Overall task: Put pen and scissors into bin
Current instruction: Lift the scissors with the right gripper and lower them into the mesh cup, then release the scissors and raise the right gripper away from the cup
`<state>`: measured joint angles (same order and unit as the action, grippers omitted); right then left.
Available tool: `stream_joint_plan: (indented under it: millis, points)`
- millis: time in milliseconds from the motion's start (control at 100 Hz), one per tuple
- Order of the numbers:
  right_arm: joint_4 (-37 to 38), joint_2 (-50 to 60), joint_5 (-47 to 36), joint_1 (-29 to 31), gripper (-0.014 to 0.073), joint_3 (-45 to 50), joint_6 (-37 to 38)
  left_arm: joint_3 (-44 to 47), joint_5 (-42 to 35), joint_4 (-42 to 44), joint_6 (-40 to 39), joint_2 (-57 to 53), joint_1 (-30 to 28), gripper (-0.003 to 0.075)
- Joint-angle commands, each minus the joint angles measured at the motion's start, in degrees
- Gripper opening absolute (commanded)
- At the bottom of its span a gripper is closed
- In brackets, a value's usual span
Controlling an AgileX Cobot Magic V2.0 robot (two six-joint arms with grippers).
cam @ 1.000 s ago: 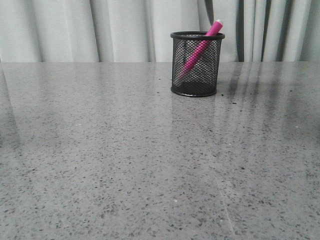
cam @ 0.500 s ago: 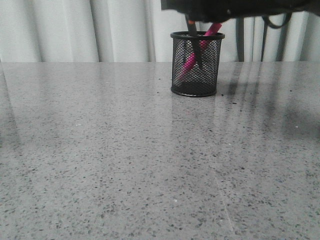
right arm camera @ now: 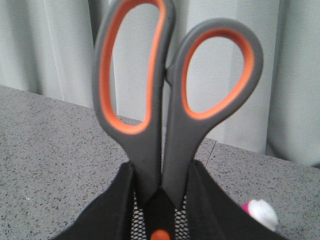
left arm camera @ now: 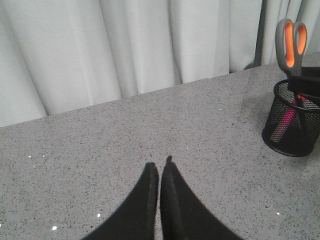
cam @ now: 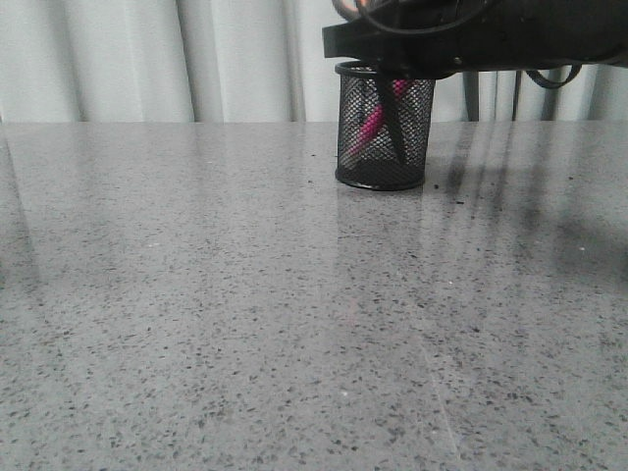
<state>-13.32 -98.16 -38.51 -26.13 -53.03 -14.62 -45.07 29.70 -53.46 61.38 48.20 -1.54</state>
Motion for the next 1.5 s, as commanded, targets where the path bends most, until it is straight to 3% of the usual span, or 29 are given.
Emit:
stream_joint_plan:
  millis: [0,100,230,300,630,870,960,1110,1250,1490]
  points:
    - [0.47,2.22,-4.05,0.20,-0.0070,-1.02,-0.11,-1.65,-2.39,-2.04,-0.04,-0.29,-0.16,-0.0019]
    - [0.47,2.22,-4.54,0.20,0.0006,-1.02,-0.11,-1.65,-2.39,-2.04,-0.04,-0.29,-0.16,-0.0019]
    - [0.47,2.76,-5.19,0.20,0.0212,-1.02,-0.11,-1.65,-2.39,-2.04,-0.04,-0.29,-0.16,-0.0019]
    - [0.47,3.14,-5.44,0.20,0.0280,-1.02,-0.11,-1.65,-2.39,-2.04,-0.04,-0.29,-0.16,-0.0019]
    - [0.47,8.97,-5.25,0.20,0.0288,0.10,-0.11,-1.65,-2.39,-2.04,-0.04,-0.29,-0.16,-0.0019]
    - [0.47,18.62,-5.52,0.83,0.0262,3.85,-1.42,-1.65,-2.39,-2.04,-0.04,-0.29,-0.16,-0.0019]
    - [0.47,23.15,-4.71,1.91,0.0161,5.92,-2.54,-1.65,-2.39,-1.88,-0.04,-0.29,-0.16,-0.0019]
    - [0.47,31.12,-0.58,4.28,-0.0077,9.26,-2.70,-1.65,-2.50,-0.66,-0.04,-0.29,-0.16,-0.0019]
    - [0.47,39.07,5.71,6.24,-0.0076,12.57,-2.85,0.70,-5.43,-2.00,3.35,-1.71,-0.16,-0.0019]
    - [0.47,53.43,12.50,7.98,-0.0076,23.35,-6.87,10.30,-13.38,-16.02,15.00,-11.20,-0.16,-0.0019]
